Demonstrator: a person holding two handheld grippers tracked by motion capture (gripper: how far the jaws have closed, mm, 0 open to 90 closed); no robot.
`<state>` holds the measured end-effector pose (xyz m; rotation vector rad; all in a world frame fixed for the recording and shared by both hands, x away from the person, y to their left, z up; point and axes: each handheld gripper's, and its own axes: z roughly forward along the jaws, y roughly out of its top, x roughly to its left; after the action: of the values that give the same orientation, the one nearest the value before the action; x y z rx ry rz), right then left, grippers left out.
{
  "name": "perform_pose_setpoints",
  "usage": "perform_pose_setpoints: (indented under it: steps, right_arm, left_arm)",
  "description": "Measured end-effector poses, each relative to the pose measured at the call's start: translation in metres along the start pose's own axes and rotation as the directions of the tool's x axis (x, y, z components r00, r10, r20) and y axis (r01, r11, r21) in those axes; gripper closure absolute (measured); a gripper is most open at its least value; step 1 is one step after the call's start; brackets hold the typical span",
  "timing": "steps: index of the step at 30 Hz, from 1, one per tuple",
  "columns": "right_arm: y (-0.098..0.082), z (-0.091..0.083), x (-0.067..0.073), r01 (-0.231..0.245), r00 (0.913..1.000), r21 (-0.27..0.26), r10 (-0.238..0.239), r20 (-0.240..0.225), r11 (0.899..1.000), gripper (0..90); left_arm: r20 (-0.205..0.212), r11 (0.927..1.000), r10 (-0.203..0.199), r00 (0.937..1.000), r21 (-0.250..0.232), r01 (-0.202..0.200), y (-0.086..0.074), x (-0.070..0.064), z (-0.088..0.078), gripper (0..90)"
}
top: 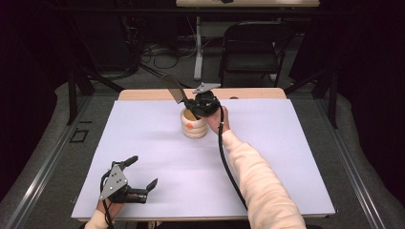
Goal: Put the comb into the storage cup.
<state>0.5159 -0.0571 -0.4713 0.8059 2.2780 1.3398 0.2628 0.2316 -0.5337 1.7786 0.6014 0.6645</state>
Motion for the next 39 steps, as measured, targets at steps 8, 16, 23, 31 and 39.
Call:
perform_pose_setpoints:
  steps: [8, 16, 23, 31, 39]
  right_arm:
    - [-0.004, 0.001, -0.001, -0.005, 1.0, 0.008, 0.005, -0.003, 1.0, 72.0]
    - [-0.008, 0.005, 0.0, -0.004, 1.0, 0.025, 0.004, -0.007, 1.0, 72.0]
    - [-0.01, 0.007, 0.002, -0.003, 1.0, 0.031, 0.003, -0.01, 1.0, 71.9]
    - [-0.012, 0.01, 0.004, -0.002, 1.0, 0.048, 0.003, -0.008, 0.999, 71.7]
    - [-0.014, 0.011, 0.004, -0.003, 1.0, 0.059, 0.003, -0.004, 0.998, 71.5]
  left_arm:
    - [0.002, 1.0, 0.002, 1.0, 0.0, -0.002, 0.0, 0.0, 0.0, 0.5]
    - [0.002, 1.0, 0.0, 1.0, 0.001, 0.0, 0.0, 0.0, 0.0, 0.5]
    - [0.001, 1.0, 0.001, 1.0, 0.001, -0.001, 0.0, 0.0, 0.0, 0.5]
    - [0.0, 1.0, 0.002, 1.0, 0.0, -0.002, 0.0, 0.0, 0.0, 0.6]
    - [0.0, 1.0, 0.002, 1.0, 0.0, -0.002, 0.0, 0.0, -0.001, 0.6]
